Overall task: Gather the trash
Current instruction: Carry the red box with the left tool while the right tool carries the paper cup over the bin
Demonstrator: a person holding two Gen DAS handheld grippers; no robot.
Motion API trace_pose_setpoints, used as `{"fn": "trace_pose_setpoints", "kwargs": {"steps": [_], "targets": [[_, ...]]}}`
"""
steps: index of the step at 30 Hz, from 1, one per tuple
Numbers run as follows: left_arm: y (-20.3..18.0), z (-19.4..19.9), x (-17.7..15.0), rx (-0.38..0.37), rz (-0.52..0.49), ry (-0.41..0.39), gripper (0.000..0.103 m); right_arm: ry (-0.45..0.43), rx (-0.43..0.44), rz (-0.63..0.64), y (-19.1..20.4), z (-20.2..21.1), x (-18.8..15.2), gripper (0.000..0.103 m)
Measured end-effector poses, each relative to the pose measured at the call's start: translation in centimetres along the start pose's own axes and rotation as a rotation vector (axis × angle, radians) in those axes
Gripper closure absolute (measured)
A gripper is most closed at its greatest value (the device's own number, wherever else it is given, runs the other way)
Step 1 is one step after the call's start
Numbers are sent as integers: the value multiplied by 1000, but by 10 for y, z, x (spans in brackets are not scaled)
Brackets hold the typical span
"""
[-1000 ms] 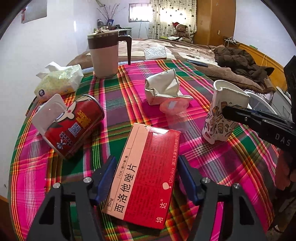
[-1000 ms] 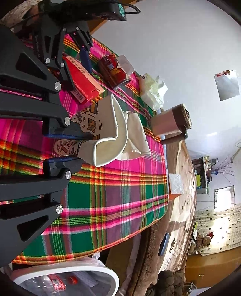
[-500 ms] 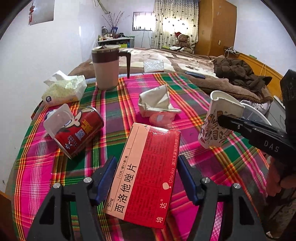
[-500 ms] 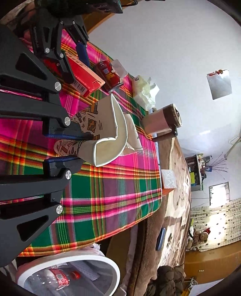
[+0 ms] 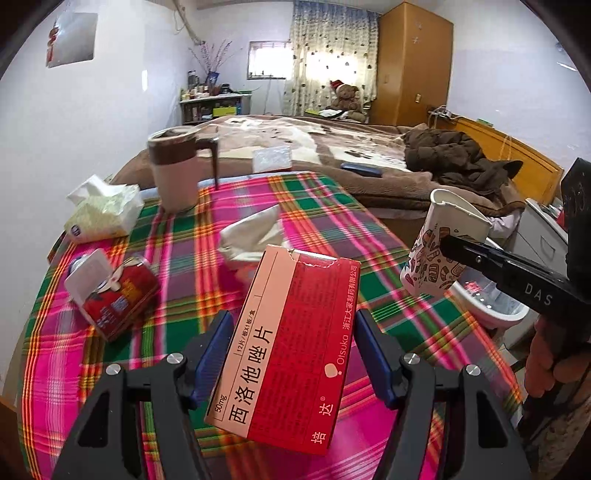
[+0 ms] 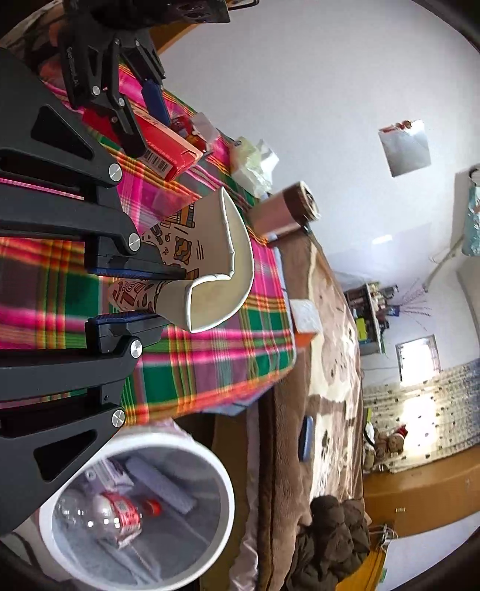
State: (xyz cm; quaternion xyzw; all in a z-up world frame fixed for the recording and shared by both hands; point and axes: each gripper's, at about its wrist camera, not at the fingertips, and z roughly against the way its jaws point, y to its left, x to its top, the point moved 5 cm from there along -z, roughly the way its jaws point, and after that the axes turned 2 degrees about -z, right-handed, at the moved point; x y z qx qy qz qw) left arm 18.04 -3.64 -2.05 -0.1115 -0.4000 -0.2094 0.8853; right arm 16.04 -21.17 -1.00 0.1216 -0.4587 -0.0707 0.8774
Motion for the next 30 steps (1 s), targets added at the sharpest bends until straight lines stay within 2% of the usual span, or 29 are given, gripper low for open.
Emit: {"fn": "trace_pose_setpoints", "kwargs": {"steps": [20, 30], "targets": [[-112, -31, 44, -158, -66, -34, 34, -97, -197, -92, -93, 42, 22, 88], [-169, -56, 59, -239, -83, -20, 34, -95, -287, -147, -137, 48, 23, 88]]}}
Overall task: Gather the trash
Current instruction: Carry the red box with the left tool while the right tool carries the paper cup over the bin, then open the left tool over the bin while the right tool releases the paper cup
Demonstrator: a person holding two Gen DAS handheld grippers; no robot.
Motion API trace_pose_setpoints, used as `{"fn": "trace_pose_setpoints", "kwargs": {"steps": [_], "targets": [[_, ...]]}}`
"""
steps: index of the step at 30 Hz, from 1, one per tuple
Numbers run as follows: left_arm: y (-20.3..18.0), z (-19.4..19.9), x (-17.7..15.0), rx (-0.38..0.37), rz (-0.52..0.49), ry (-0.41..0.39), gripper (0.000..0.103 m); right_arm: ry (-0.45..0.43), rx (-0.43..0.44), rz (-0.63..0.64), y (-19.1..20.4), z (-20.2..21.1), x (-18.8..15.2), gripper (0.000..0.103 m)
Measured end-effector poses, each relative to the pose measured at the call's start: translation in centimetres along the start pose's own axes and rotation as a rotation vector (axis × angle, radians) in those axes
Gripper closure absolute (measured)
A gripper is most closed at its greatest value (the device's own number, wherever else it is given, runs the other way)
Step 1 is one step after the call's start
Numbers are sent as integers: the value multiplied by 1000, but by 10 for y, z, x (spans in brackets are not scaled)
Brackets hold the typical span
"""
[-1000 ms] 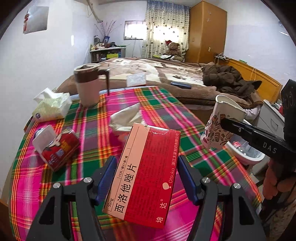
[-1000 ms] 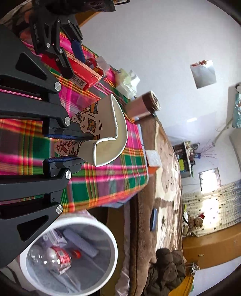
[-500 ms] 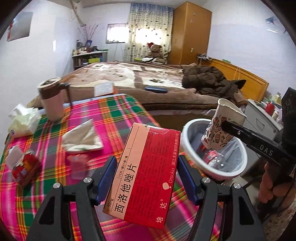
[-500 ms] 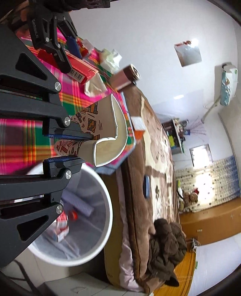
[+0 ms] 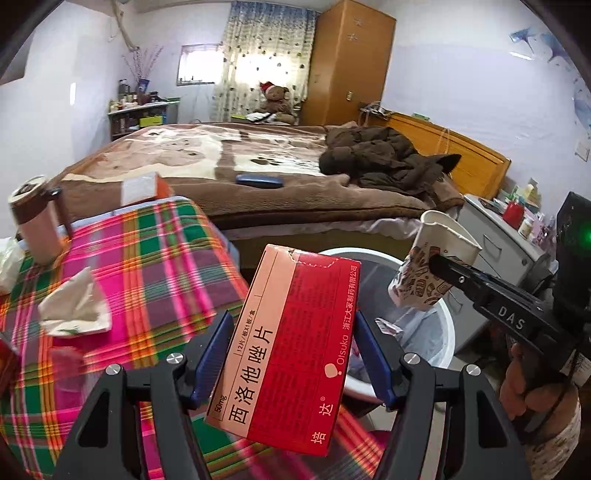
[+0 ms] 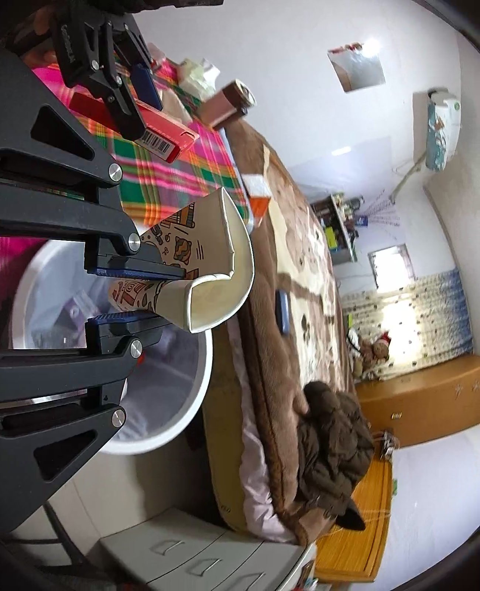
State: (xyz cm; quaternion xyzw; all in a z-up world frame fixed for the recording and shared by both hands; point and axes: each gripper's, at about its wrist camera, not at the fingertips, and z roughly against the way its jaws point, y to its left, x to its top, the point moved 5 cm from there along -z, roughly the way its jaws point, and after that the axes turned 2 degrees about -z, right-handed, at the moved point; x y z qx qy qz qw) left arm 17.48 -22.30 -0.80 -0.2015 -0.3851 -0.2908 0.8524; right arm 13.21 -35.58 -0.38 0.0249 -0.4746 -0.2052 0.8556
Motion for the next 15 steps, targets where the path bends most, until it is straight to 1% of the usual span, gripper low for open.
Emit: {"fn": "trace_pose_setpoints", "kwargs": {"steps": [3, 8, 12, 15], "targets": [[-16, -13, 2, -23, -19, 15, 34, 12, -29, -8, -11, -2, -3, 88], [-36, -31, 0, -38, -34, 35, 34, 44, -71, -10, -28, -11, -7, 88], [-48, -42, -1, -45, -46, 51, 34, 61, -92, -11, -38, -15, -9, 88], [-53, -46, -2, -29, -52, 53, 34, 60, -103, -17, -46, -17, -8, 88]]}}
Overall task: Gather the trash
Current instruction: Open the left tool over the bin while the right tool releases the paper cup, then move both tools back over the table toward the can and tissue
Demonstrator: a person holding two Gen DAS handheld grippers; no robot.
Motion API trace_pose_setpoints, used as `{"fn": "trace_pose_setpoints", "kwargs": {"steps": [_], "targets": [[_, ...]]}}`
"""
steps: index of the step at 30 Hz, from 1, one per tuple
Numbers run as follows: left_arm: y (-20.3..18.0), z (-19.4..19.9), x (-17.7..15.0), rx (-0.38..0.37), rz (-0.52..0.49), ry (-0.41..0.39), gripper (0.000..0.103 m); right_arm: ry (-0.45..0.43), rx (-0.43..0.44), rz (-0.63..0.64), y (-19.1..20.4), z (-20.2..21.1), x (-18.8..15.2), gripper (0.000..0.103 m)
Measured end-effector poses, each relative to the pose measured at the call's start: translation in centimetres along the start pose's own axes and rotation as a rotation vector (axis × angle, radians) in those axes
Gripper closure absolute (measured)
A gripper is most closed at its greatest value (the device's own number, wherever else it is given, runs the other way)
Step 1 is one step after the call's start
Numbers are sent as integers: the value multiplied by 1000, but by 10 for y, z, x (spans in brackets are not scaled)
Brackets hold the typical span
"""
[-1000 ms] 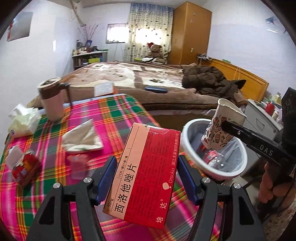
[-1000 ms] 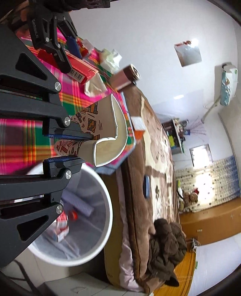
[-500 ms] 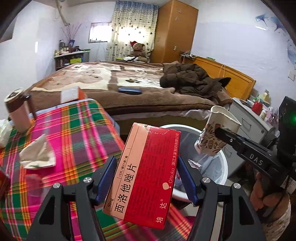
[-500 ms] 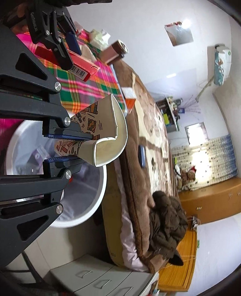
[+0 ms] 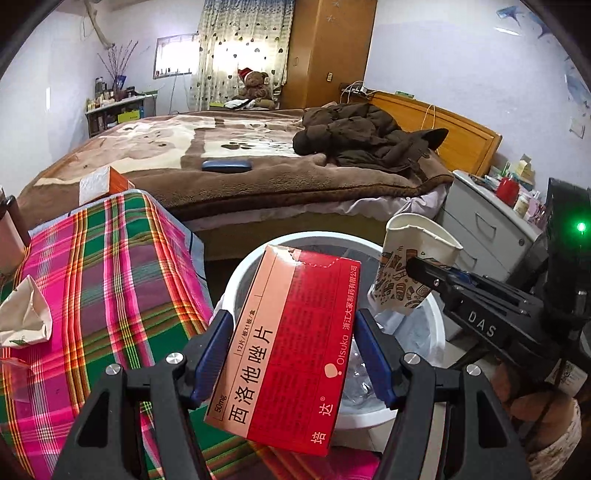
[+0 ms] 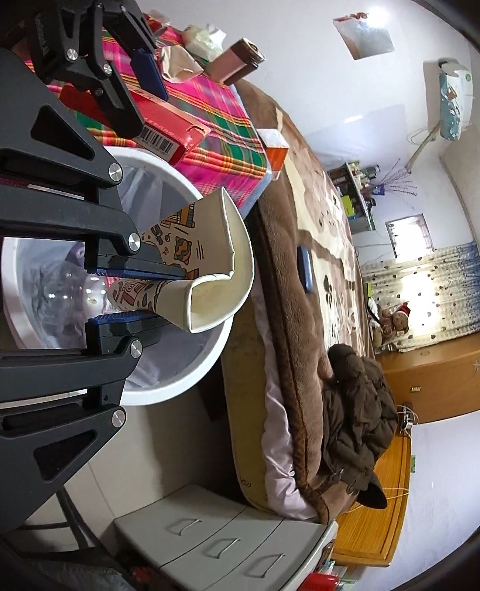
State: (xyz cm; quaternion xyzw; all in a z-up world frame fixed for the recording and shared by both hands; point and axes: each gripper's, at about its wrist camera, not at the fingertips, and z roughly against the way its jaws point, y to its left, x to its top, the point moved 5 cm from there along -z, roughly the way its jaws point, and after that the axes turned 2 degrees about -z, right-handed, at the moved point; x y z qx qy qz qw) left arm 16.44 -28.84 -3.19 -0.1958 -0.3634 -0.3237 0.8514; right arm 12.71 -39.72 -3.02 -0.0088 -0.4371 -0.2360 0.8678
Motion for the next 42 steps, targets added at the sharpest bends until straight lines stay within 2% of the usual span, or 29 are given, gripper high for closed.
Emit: {"fn": "trace_pose_setpoints", "kwargs": {"steps": [8, 11, 12, 14, 16, 18, 29, 37, 42], "targets": [[-4, -12, 0, -18, 5, 29, 33, 34, -14, 1, -9, -11, -1, 87], [-5, -10, 0, -16, 7, 24, 22, 48, -12, 6, -8, -12, -2, 87], [-5, -9, 0, -20, 4, 18, 22, 48, -20, 11, -7, -12, -3, 86], [-5, -8, 1, -20, 9, 17, 22, 45, -25, 17, -7, -10, -3, 76], [-3, -6, 1, -13, 13, 12, 22, 35, -16, 12, -7, -7, -3, 55], [-1, -3, 1, -7, 16, 7, 22, 22, -8, 11, -6, -4, -2, 50], [15, 18, -3, 13, 46, -20, 21, -15, 10, 6, 5, 9, 1, 50], [33, 40, -8, 44, 75, -53, 21, -41, 55, 19, 27, 19, 0, 50], [55, 58, -14, 104, 100, -86, 21, -45, 92, 43, 47, 20, -3, 50]]}}
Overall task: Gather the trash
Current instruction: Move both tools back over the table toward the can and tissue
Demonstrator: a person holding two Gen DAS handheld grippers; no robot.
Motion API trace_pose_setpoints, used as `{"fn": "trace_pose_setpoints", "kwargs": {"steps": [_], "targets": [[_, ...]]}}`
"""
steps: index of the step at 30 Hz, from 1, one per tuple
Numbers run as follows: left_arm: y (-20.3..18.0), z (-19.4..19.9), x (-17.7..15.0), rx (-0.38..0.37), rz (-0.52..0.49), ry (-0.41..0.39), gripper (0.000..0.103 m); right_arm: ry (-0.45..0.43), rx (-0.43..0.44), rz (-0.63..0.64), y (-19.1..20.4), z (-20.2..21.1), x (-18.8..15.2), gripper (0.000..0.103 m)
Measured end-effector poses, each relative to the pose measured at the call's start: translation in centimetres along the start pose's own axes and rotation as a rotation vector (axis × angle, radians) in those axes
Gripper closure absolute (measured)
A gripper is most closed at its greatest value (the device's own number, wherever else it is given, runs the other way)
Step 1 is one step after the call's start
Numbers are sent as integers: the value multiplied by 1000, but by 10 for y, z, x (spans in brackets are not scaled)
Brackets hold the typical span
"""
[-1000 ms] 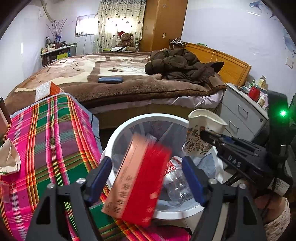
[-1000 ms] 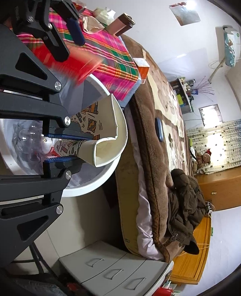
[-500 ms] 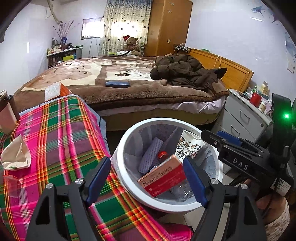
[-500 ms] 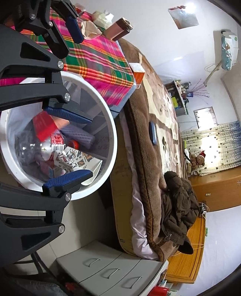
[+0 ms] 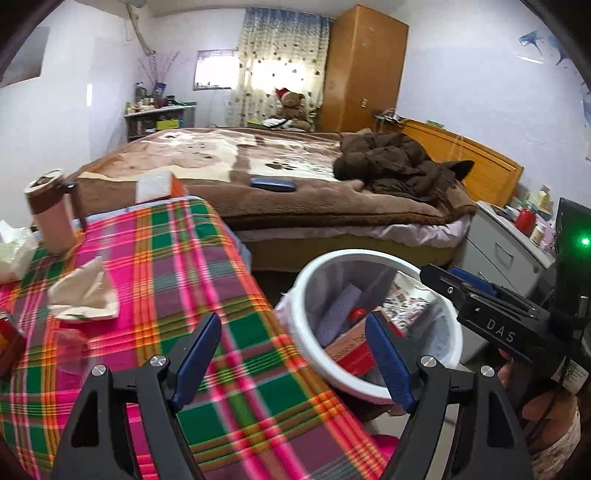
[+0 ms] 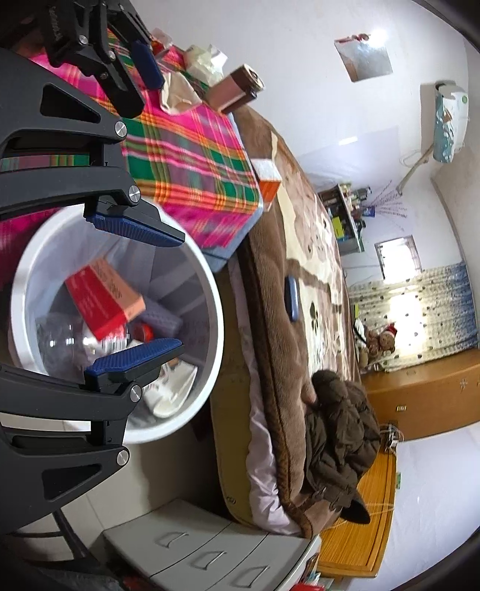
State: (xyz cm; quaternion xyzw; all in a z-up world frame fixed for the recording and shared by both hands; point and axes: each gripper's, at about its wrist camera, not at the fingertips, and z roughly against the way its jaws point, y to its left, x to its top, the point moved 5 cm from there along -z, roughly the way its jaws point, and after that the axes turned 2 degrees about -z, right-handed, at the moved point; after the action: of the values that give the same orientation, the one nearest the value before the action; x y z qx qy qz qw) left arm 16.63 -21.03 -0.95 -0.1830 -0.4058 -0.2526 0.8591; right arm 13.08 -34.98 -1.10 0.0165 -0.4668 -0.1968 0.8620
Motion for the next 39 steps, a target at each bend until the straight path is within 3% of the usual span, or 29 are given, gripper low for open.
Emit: {"fn": "trace_pose_setpoints", "kwargs": {"steps": [10, 29, 39], "targets": [[55, 27, -4, 82, 63, -41, 21, -2, 85, 57, 46, -6, 0, 50], [194, 76, -25, 306, 198, -68, 21, 97, 300, 190, 151, -40, -14, 50], [263, 88, -44, 418, 205, -13, 21, 139, 390, 302, 204, -61, -21, 50]]}}
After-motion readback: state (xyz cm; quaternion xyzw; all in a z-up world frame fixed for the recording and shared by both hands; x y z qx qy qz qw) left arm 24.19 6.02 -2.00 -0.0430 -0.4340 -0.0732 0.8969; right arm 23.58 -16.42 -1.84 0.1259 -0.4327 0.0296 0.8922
